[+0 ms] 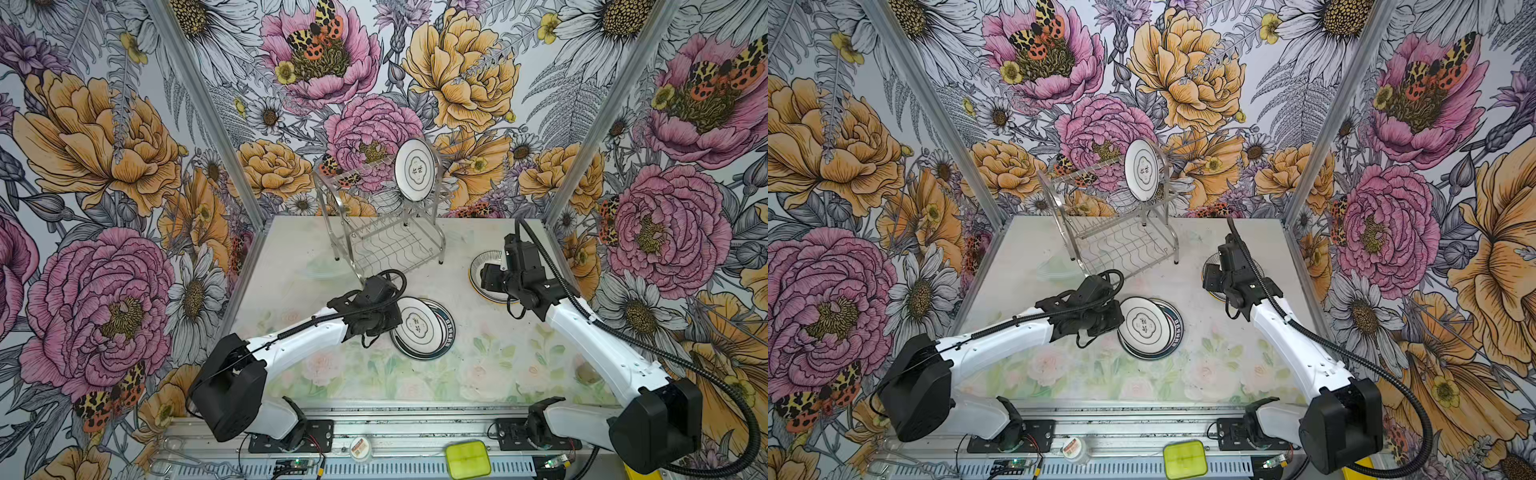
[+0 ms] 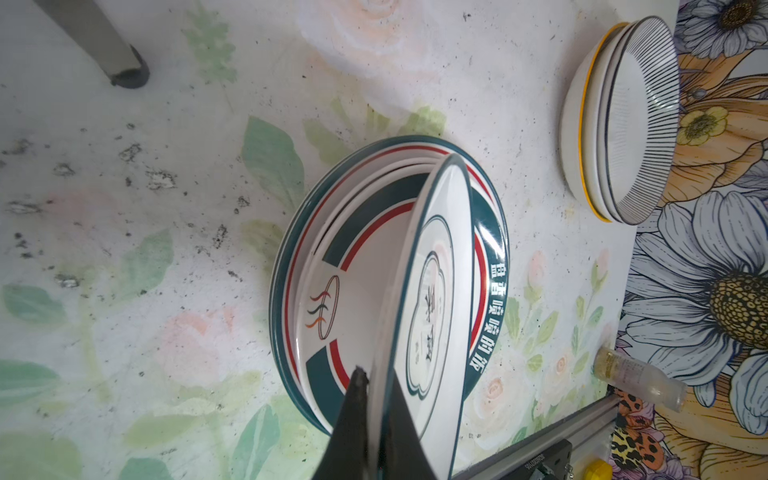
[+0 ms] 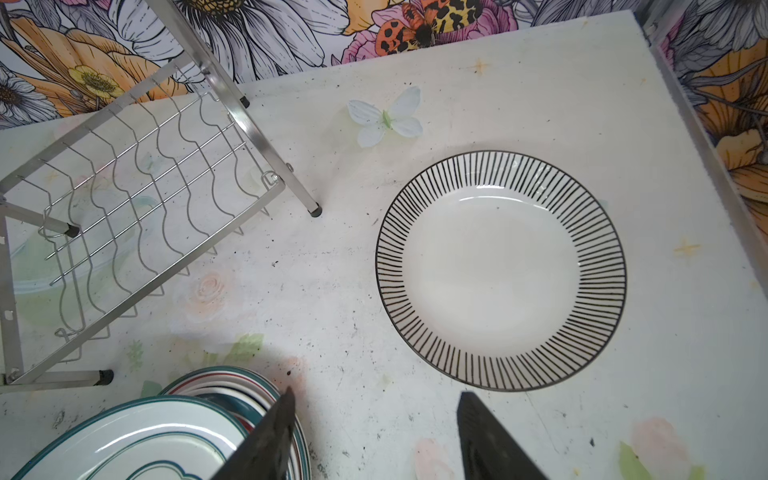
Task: Unload the plates from the dish rack
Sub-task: 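Lower the white plate flat onto the stack with the left gripper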
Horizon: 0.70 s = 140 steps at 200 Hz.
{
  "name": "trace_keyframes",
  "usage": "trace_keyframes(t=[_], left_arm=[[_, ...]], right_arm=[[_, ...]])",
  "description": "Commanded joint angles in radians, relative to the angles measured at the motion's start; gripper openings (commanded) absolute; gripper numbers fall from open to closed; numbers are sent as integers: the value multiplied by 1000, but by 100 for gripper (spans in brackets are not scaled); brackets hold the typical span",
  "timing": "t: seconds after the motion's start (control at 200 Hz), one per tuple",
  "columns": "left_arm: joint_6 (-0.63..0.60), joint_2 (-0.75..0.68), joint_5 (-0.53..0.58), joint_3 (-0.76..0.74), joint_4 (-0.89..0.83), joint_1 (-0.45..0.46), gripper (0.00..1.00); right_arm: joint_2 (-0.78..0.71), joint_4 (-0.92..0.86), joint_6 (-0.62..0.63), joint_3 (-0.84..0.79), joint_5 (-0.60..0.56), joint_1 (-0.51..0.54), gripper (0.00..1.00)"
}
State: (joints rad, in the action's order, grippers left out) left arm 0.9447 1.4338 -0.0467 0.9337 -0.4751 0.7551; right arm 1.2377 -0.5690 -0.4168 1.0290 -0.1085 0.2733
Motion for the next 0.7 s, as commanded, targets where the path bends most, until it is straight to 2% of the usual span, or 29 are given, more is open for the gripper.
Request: trace_keyframes(t=[0.0,0.22,0.44,0.696], left_arm=[[12,17,-12,-4,19,5,10],[18,28,-12,-7,18,9,15],[24,33,-6,-18,18,11,24],[23,68,-7,-18,20,13,27]], right_arm=[[-20,-3,14,-10,-8,-6,64],[-20,-8,13,-15,-9,-6,65],[-22,-11,11,-16,-3,-5,65],[-33,-17,10,-15,9,-6,65]])
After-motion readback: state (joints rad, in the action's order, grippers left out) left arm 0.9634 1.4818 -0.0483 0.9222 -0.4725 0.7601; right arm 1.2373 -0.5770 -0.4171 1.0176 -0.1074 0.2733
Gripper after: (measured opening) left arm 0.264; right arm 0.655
